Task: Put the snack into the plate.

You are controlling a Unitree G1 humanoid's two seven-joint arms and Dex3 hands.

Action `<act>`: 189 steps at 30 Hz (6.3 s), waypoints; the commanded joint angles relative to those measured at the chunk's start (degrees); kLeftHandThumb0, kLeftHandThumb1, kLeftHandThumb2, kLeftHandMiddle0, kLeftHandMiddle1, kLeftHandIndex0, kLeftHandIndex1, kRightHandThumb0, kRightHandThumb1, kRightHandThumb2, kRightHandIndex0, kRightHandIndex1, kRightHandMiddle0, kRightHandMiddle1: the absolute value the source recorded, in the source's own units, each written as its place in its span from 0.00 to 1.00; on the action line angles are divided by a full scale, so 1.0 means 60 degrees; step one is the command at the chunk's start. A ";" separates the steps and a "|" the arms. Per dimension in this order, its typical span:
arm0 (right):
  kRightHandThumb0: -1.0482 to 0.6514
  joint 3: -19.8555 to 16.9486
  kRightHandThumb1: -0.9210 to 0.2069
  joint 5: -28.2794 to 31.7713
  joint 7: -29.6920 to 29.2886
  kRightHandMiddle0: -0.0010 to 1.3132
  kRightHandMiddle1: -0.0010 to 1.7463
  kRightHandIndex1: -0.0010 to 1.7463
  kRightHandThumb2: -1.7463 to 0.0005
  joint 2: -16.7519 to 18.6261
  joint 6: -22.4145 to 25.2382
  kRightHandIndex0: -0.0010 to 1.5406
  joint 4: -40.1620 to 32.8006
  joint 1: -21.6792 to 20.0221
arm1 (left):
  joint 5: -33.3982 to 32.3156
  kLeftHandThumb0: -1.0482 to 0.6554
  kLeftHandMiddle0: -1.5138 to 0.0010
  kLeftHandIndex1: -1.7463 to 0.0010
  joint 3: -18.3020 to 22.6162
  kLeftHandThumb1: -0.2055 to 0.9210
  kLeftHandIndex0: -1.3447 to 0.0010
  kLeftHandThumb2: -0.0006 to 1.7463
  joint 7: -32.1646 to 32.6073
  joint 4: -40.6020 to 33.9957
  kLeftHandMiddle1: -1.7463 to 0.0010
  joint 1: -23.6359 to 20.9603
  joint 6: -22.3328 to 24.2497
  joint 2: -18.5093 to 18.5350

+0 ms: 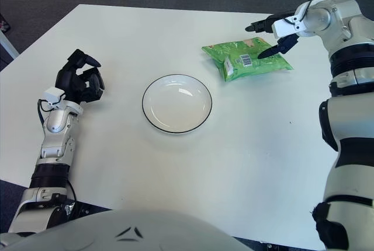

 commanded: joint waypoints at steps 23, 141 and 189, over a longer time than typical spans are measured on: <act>0.00 0.0889 0.00 -0.0706 -0.1721 0.00 0.00 0.00 0.76 0.1634 0.0636 0.00 0.1986 0.0177 | -0.0087 0.36 0.26 0.00 -0.0226 0.57 0.61 0.67 0.0040 0.1210 0.00 0.2134 -0.0325 -0.0878; 0.61 -0.2407 0.88 0.3346 -0.4923 0.53 0.99 1.00 0.00 0.2392 0.0549 0.58 -0.8481 0.5023 | 0.0561 0.36 0.27 0.00 -0.0544 0.58 0.62 0.66 0.1120 0.2044 0.00 0.1478 -0.0285 -0.0856; 0.13 -0.0655 0.35 0.5680 0.3328 0.00 0.25 0.01 0.63 0.1144 -0.3606 0.00 -0.5963 0.4095 | 0.0659 0.36 0.27 0.00 -0.0633 0.57 0.62 0.67 0.1299 0.1816 0.00 0.1621 -0.0317 -0.0859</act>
